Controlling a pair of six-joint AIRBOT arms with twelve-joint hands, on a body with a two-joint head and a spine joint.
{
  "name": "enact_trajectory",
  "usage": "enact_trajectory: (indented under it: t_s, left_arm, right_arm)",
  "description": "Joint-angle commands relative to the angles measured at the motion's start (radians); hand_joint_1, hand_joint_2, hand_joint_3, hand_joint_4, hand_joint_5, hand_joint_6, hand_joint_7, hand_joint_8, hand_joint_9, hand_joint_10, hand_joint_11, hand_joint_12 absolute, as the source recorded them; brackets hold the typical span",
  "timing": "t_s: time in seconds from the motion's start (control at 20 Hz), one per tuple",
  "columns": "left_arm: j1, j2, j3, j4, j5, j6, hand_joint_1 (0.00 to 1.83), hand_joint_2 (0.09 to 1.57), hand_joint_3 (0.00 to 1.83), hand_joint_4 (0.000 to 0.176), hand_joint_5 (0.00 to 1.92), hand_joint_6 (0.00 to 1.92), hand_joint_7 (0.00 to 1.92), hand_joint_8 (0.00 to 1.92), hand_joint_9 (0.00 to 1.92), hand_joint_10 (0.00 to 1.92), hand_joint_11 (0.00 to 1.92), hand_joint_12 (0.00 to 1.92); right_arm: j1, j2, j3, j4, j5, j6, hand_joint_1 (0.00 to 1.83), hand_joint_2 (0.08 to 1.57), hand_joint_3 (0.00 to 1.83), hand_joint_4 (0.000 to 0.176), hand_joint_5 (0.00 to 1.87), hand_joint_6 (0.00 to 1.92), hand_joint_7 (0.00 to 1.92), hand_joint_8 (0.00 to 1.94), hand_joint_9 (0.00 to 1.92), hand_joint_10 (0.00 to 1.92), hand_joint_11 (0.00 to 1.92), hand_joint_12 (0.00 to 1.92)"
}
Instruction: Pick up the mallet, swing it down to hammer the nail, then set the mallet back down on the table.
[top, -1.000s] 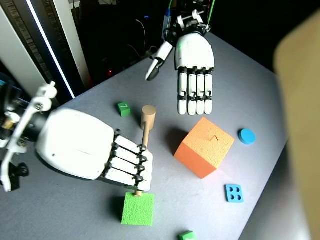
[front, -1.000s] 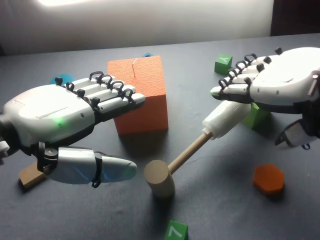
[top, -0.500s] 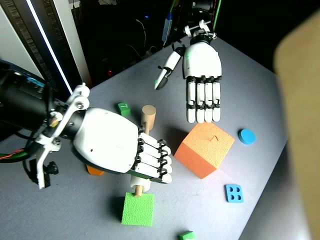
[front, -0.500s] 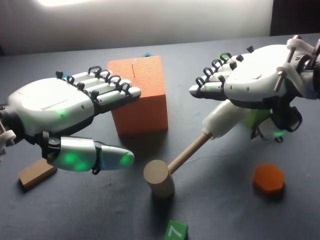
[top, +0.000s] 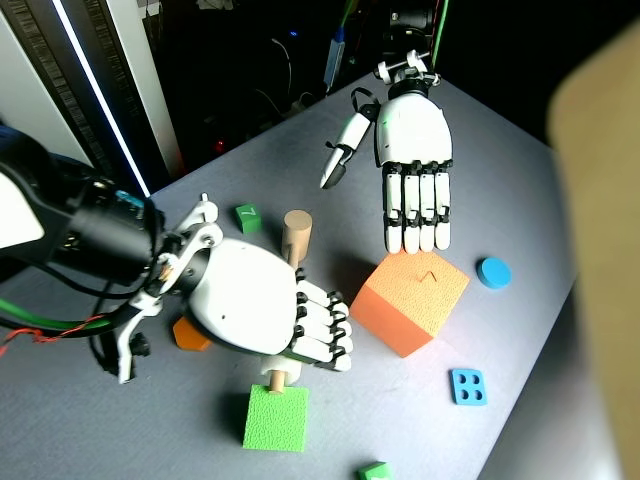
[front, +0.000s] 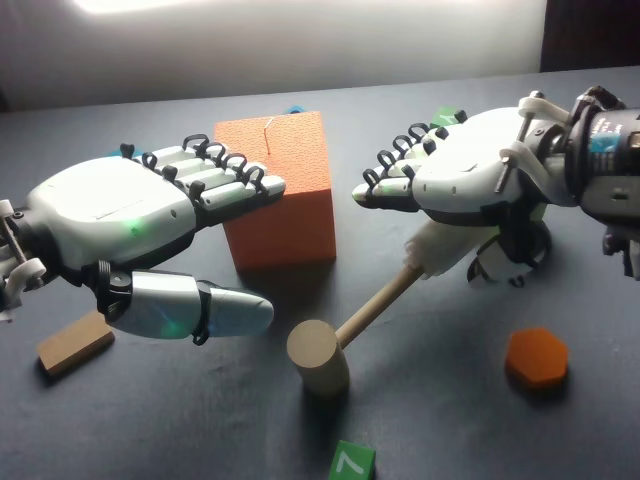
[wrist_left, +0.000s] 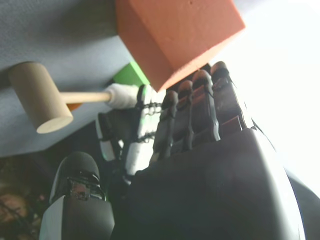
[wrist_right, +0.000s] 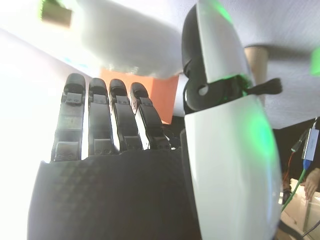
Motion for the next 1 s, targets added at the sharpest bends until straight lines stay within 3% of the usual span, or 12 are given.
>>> enact_trajectory:
  t_s: [0.0,0.05,0.95]
  left_arm:
    - [-0.011,0.001,0.006,-0.014,-0.113,-0.005,0.0,1.12,0.0,0.0,0.08,0.01,0.06,0.0,0.06,0.0,0.05,0.03]
    - [-0.01,-0.001,0.008,-0.014,-0.113,-0.007,0.0,1.12,0.0,0.0,0.07,0.01,0.06,0.0,0.06,0.0,0.04,0.03]
    - [0.021,-0.032,0.032,-0.014,-0.128,-0.045,0.0,1.11,0.0,0.0,0.11,0.01,0.09,0.01,0.08,0.01,0.06,0.04]
  right_arm:
    - [0.001,-0.004,0.009,-0.02,0.062,-0.001,1.19,1.02,0.0,0.0,0.0,0.0,0.0,0.0,0.0,0.0,0.0,0.16]
    - [-0.002,-0.014,0.018,-0.02,0.058,-0.001,1.19,1.01,0.0,0.0,0.0,0.0,0.0,0.0,0.0,0.0,0.0,0.22]
    - [-0.063,-0.119,0.124,-0.02,0.038,0.048,1.14,1.0,0.0,0.0,0.0,0.0,0.0,0.0,0.0,0.0,0.0,0.14]
